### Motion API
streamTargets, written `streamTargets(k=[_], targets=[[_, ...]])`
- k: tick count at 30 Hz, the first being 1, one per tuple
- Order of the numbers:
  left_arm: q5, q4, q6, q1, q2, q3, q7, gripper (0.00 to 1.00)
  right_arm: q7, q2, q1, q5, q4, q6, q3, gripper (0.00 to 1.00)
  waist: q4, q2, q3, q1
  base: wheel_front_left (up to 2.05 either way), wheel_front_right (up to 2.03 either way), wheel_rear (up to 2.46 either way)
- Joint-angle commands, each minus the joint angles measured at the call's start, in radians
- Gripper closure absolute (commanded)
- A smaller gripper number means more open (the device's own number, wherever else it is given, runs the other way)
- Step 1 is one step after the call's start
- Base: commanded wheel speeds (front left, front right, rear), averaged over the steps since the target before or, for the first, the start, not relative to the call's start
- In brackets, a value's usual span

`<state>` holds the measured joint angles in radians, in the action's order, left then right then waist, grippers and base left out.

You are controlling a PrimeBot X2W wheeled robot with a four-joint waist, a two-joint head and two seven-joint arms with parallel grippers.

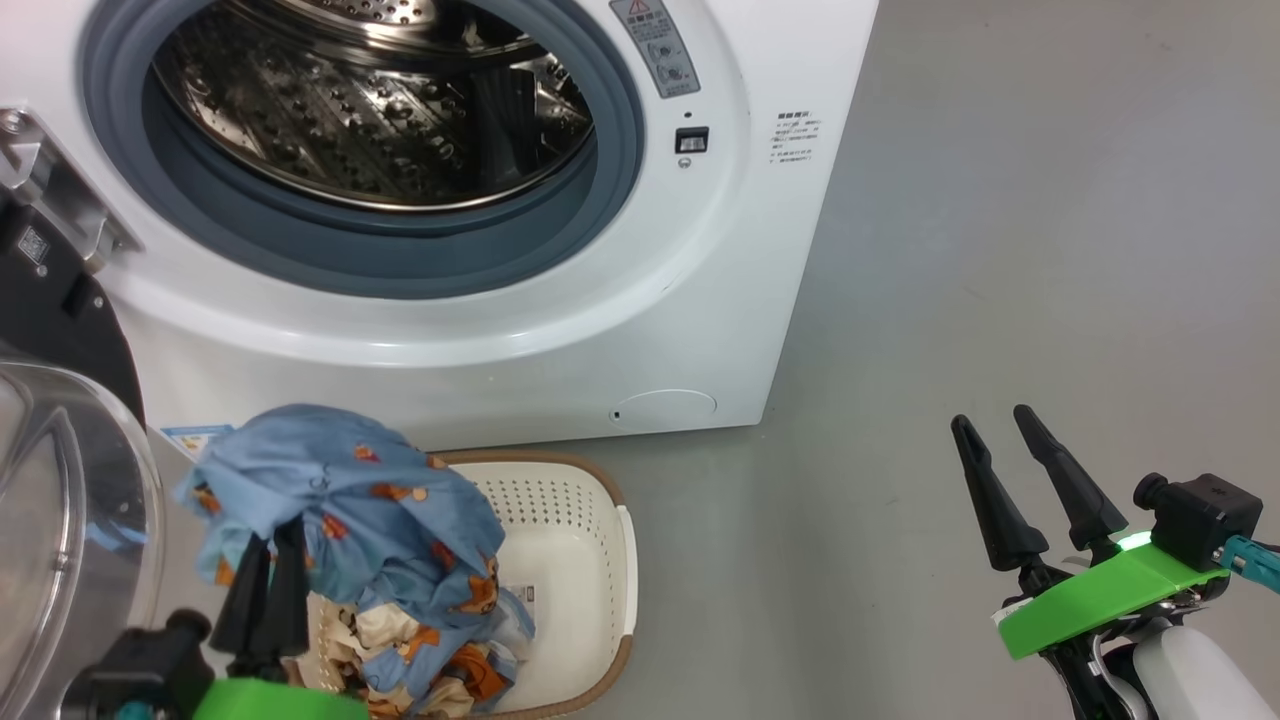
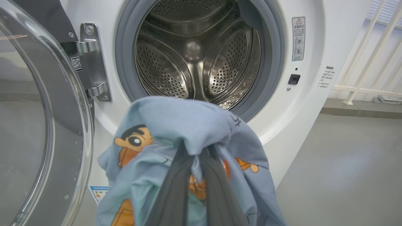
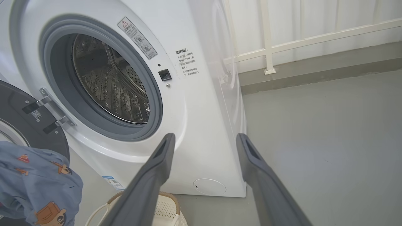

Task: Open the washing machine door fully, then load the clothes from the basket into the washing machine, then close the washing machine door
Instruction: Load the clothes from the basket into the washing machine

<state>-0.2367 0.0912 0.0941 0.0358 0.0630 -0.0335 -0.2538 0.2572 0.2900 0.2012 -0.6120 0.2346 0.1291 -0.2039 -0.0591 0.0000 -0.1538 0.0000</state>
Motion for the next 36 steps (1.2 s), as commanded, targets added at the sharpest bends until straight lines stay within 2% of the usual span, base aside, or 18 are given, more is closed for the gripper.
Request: streamTargets(k=[1,14,23,36], targets=[[-0.002,-0.023,0.010,0.057,0.020,0.028,-0.008,1.00,0.005,0.016,-0.004,-0.003,-0.028,0.002,-0.012,0.00,0.001,0.0000,-0.003,0.0000,0.00,0.00,0.00],[0.000,0.054,0.019,0.346,0.059,-0.011,0.031,1.00,0.005,0.001,0.041,-0.003,-0.044,0.002,-0.021,0.00,-0.032,0.0000,-0.083,0.0000,0.00,0.00,0.00],[-0.001,0.215,0.020,0.574,0.093,-0.010,0.032,1.00,0.005,-0.022,0.071,-0.005,-0.056,0.002,-0.017,0.00,-0.066,0.0000,-0.178,0.0000,0.00,0.00,0.00],[0.005,0.522,0.007,0.951,0.122,0.005,0.002,1.00,0.005,-0.043,0.147,-0.004,-0.086,0.002,-0.036,0.00,-0.117,0.0000,-0.364,0.0000,0.00,0.00,0.00]])
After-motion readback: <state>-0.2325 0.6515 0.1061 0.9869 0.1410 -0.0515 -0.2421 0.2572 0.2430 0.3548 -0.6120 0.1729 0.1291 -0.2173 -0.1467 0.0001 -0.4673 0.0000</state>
